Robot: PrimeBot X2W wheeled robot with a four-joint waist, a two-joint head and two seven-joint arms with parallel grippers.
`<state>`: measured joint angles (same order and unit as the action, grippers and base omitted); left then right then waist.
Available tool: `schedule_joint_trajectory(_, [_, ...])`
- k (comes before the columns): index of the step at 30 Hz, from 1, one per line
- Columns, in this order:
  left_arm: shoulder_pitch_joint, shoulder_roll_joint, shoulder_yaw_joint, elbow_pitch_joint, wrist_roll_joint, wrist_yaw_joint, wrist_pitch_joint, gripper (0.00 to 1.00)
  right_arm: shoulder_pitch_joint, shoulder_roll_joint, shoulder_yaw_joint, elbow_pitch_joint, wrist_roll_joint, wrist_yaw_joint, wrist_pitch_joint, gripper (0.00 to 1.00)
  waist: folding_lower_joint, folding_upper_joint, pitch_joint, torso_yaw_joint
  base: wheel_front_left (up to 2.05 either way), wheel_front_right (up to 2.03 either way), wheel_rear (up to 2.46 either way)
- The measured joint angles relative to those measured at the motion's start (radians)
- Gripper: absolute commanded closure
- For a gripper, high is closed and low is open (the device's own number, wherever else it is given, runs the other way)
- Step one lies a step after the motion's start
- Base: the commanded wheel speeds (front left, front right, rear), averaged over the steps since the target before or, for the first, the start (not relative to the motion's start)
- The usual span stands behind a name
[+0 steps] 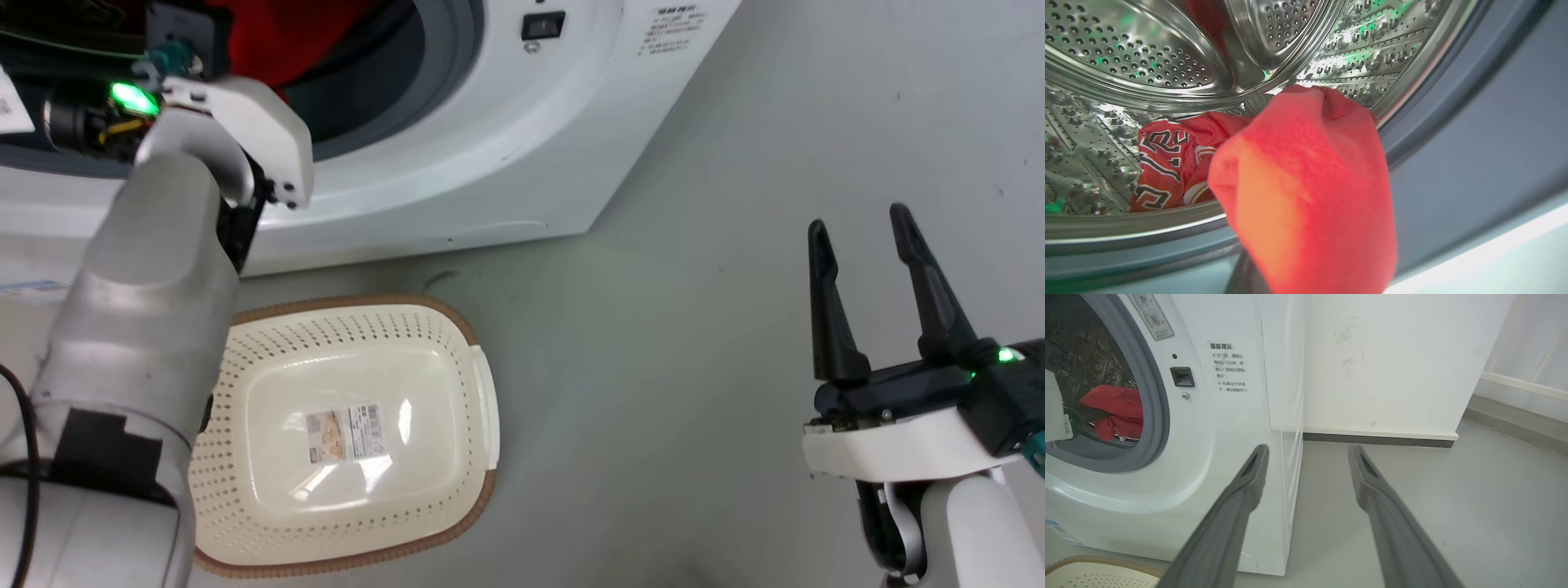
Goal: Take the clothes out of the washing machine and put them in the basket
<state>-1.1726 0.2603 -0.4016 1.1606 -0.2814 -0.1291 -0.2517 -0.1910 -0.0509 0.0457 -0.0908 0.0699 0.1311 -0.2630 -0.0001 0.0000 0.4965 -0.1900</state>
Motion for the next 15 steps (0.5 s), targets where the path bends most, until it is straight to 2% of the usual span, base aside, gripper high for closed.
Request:
schedule_joint_trajectory(6, [0.144,0.0,0.01,-0.149,-0.022,0.002,-0.008,1.0,0.046,0.0,-0.007,0.014,-0.023,0.0,0.0,0.0,0.0,0.0,-0.092,0.034,0.0,0.0,0.0])
schedule_joint_trajectory(15, [0.413,0.03,0.05,-0.484,-0.016,0.058,-0.01,1.0,0.11,0.0,0.003,0.028,-0.044,0.0,0.0,0.0,-0.0002,0.0,-0.221,0.073,0.0,0.0,0.0])
